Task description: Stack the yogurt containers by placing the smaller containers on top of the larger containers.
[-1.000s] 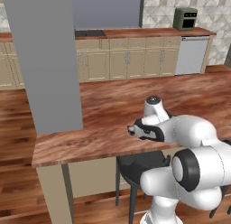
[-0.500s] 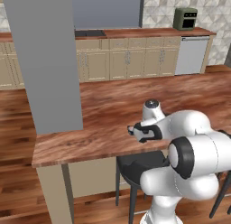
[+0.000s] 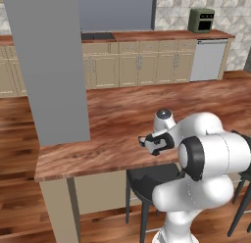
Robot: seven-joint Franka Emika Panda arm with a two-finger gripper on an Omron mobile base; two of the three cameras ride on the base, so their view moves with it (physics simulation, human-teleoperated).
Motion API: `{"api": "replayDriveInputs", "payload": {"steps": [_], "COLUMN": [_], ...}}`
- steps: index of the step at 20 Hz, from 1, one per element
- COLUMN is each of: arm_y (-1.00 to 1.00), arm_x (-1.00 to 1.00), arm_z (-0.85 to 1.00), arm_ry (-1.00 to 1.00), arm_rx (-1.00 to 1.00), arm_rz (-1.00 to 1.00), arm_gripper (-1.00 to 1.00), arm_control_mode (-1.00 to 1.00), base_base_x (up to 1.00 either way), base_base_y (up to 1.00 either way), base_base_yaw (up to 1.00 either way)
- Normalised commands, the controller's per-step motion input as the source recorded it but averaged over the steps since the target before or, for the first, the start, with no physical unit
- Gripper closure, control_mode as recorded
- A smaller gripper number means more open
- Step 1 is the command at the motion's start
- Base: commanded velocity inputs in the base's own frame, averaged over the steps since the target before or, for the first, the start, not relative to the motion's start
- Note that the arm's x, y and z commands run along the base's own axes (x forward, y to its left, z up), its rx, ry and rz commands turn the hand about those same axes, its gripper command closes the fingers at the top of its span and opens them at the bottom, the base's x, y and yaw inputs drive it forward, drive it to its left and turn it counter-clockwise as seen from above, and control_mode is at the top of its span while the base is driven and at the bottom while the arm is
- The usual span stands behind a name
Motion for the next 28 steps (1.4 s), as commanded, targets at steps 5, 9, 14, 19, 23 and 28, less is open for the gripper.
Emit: {"api": "replayDriveInputs", "payload": {"steps": [5,9,14,19,23,28], "arm_y": [0.0,0.0,0.0,0.0,0.0,0.0], "arm_x": [0.09,0.0,0.0,0.01,0.03,0.0], "arm_z": [-0.03,-0.2,-0.23,-0.2,-0.17,-0.13], "arm_ry": [-0.07,-0.02,-0.01,-0.01,-0.01,-0.02], "arm_rx": [0.0,-0.02,0.0,0.0,0.0,0.0], "arm_rz": [0.0,0.0,0.0,0.0,0.0,0.0], "arm_gripper": [-1.0,-1.0,-1.0,-1.0,-1.0,1.0], "arm_control_mode": [-1.0,-1.0,-1.0,-1.0,-1.0,-1.0], "base_base_x": [0.0,0.0,0.0,0.0,0.0,0.0], "base_base_y": [0.0,0.0,0.0,0.0,0.0,0.0], "base_base_yaw": [0.0,0.0,0.0,0.0,0.0,0.0]}}
